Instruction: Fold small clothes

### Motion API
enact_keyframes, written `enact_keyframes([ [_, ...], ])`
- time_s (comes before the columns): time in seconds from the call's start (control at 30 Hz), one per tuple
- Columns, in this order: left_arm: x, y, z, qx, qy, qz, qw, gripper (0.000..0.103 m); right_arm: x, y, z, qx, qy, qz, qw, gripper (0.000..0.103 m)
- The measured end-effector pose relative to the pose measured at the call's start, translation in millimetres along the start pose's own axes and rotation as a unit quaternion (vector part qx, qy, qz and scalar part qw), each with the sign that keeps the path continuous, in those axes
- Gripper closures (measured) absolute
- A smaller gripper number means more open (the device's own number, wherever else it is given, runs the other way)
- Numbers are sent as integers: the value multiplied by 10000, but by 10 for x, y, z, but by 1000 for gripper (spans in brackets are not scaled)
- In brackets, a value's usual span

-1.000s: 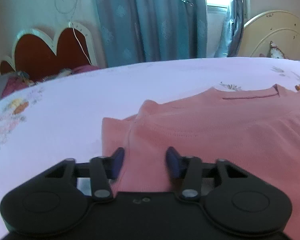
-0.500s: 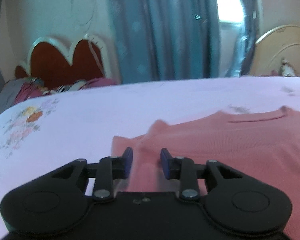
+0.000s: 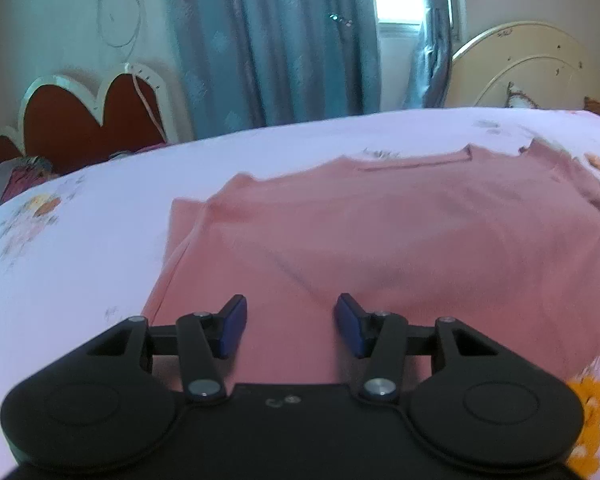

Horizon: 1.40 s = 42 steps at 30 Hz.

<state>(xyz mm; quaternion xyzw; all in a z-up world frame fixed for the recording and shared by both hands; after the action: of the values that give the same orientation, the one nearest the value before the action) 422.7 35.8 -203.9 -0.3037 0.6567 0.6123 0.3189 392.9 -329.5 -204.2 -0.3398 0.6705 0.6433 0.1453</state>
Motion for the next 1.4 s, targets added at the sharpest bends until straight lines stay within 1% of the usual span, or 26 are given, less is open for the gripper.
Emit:
enact_keyframes([
  [0.1,40,48,125,-30,217,64,9997,52,113,69,-15,8,317,346,9989,103],
  [0.17,71,105,149,-79,188,82,9998,52,152,113,-50,-42,289,531,9982,103],
  [0.23,96,157,152,-99,160,106,9998,52,126,149,-53,-60,187,582,9981,102],
  [0.27,89,181,142,-86,156,103,9998,53,67,187,-46,-136,51,439,9989,102],
  [0.3,72,201,126,-72,173,85,9998,53,-9,252,-27,-288,-132,131,9994,102],
  [0.37,37,223,87,-7,255,40,9997,53,-161,318,52,-395,-275,-264,9985,102],
  [0.43,8,218,5,65,283,-3,9996,52,-285,262,229,-507,-86,-355,9980,102],
  [0.53,14,182,-135,142,161,-20,9998,50,-289,63,484,-606,214,-155,9978,102],
  [0.6,90,120,-156,102,67,142,9998,45,-156,-64,529,-542,334,116,9979,102],
  [0.63,139,97,-134,83,57,209,9997,44,-102,-38,527,-496,391,63,9980,102],
  [0.73,217,138,-39,110,172,178,9996,42,13,34,499,-473,559,279,9969,102],
  [0.83,233,177,41,109,418,307,9986,42,111,98,455,-490,512,413,9966,103],
  [0.93,227,208,54,50,491,409,9979,42,141,137,448,-505,501,450,9964,102],
  [1.0,188,205,42,1,545,519,9972,42,88,169,453,-568,332,387,9971,102],
  [1.1,131,184,29,-68,717,679,9951,39,-30,276,451,-810,-324,69,9962,102],
  [1.13,113,179,26,-90,780,726,9943,38,-90,268,459,-866,-444,2,9953,101],
  [1.17,95,176,20,-112,821,756,9937,36,-159,257,482,-909,-502,-69,9946,92],
  [1.2,79,172,8,-122,843,773,9934,33,-200,245,512,-898,-483,-115,9947,76],
  [1.23,59,170,-9,-123,861,771,9932,33,-246,242,541,-842,-442,-153,9954,30],
  [1.27,35,172,-29,-116,865,753,9933,33,-301,257,587,-727,-339,-323,9963,16],
  [1.3,6,174,-48,-114,856,726,9936,33,-350,266,640,-667,-207,-412,9967,17],
  [1.33,-26,174,-70,-116,847,688,9940,32,-401,256,693,-601,-78,-456,9971,20],
  [1.37,-55,169,-94,-106,842,657,9942,32,-441,237,733,-582,-26,-479,9972,31],
  [1.4,-86,161,-119,-95,829,625,9945,32,-475,206,757,-580,-31,-476,9972,36],
])
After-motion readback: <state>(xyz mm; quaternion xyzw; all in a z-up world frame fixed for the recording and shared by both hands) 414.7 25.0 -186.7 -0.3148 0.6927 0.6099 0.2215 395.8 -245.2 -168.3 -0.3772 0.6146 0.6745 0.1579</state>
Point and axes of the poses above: each gripper's, at about its wrist camera, not at the fingertips, and y roughly against the way its jaws point, z to its left, x to its underside, the point moved 6 cm from there along -y, roughly the way its jaws point, and after that the axes turned 14 degrees about y, right-handed, at the moved point
